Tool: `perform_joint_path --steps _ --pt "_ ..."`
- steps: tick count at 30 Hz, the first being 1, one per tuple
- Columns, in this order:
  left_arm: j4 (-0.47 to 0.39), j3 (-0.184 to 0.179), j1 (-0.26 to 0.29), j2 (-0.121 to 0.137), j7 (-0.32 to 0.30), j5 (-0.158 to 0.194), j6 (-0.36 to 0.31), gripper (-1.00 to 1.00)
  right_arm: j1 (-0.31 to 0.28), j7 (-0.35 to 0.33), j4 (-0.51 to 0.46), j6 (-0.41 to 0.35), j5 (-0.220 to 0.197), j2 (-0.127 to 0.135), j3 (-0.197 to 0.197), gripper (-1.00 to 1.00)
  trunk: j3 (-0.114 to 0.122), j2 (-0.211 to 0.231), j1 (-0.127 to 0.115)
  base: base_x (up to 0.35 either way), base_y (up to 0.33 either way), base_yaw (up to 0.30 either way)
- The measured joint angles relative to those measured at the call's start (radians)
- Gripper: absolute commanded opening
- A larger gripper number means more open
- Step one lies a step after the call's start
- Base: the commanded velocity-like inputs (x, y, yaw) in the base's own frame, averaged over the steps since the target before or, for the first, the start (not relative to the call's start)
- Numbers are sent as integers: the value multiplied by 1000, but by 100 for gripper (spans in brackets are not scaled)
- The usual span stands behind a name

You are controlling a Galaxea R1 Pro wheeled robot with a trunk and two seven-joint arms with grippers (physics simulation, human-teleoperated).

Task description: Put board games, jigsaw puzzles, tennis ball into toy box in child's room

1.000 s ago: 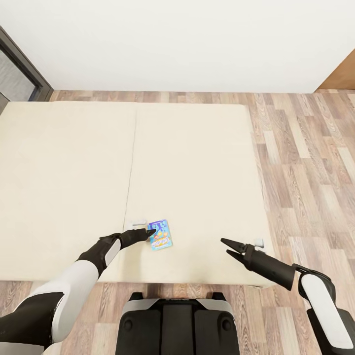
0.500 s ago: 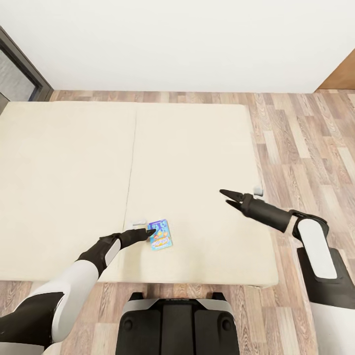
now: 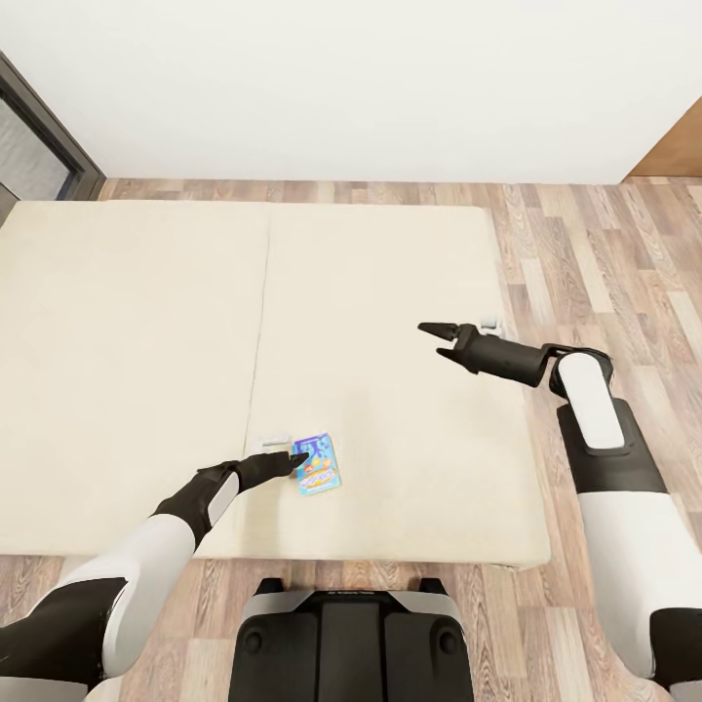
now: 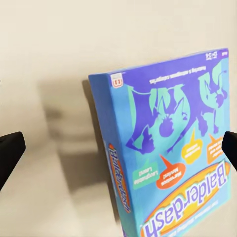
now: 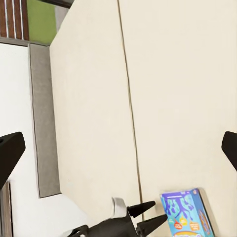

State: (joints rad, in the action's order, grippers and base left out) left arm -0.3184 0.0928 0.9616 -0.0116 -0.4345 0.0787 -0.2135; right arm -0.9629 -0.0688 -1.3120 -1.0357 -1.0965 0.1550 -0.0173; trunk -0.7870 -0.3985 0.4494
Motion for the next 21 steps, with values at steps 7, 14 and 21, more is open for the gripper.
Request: perform_joint_path --steps 7,14,21 --pt "0 1 0 0 0 0 -1 100 -16 5 -14 1 0 -12 22 100 0 0 0 0 0 0" --pt "0 1 0 0 0 0 0 100 -15 17 -62 1 2 -16 26 100 0 0 0 0 0 0" --pt "0 1 0 -1 0 0 0 100 -14 20 -68 1 2 -16 25 100 -3 0 0 0 0 0"
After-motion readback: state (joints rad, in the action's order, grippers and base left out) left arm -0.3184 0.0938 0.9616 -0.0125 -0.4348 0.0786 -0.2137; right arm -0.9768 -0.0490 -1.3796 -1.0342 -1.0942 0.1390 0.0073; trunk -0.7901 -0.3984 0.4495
